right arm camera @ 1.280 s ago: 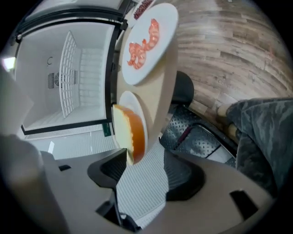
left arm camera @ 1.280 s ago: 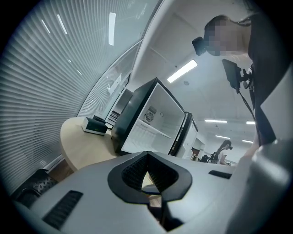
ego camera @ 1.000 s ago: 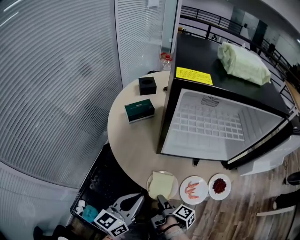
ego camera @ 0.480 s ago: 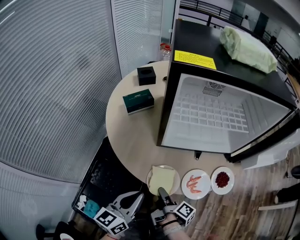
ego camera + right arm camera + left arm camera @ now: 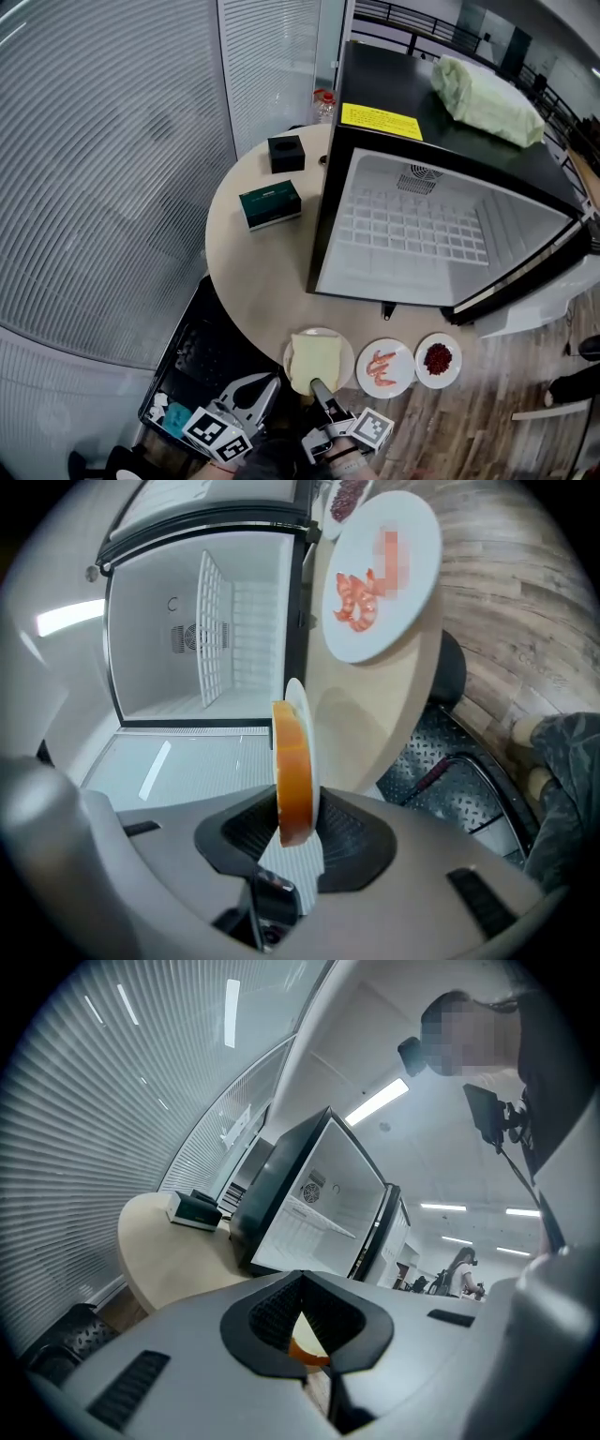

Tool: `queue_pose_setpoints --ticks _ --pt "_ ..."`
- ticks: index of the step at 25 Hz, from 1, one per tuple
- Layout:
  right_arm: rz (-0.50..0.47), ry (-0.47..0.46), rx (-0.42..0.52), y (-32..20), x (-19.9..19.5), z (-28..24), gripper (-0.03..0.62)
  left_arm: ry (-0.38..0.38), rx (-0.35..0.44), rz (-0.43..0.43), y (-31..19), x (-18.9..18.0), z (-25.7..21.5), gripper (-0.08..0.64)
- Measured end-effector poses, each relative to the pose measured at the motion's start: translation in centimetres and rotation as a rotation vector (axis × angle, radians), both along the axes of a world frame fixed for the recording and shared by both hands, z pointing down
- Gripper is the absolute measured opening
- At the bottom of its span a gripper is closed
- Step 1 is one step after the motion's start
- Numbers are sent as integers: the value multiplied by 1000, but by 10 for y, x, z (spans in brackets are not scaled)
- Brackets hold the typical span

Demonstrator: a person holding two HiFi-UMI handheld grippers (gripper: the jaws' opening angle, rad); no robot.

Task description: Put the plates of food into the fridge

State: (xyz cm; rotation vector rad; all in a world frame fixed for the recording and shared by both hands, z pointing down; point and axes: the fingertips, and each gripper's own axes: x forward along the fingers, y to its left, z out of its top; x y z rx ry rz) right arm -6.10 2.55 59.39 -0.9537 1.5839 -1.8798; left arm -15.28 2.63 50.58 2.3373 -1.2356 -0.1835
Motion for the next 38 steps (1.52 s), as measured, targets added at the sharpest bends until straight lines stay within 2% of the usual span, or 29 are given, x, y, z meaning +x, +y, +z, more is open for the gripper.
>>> queue_pose_setpoints --ticks 8,14,22,26,33,38 --pt "-27 15 51 -17 6 -31 118 -10 43 -15 -22 3 -16 6" --pt "12 31 63 -40 33 -43 118 -2 92 29 -52 28 -30 6" --pt "64 72 85 -77 77 -54 118 6 125 112 -99 89 -36 6" --pt "92 127 112 -105 105 -54 118 -2 163 146 -128 120 -37 6" --pt "205 182 103 -162 170 -45 118 23 161 185 -178 170 -32 6" --pt "233 241 80 -198 202 -36 119 31 160 204 -208 204 -30 6"
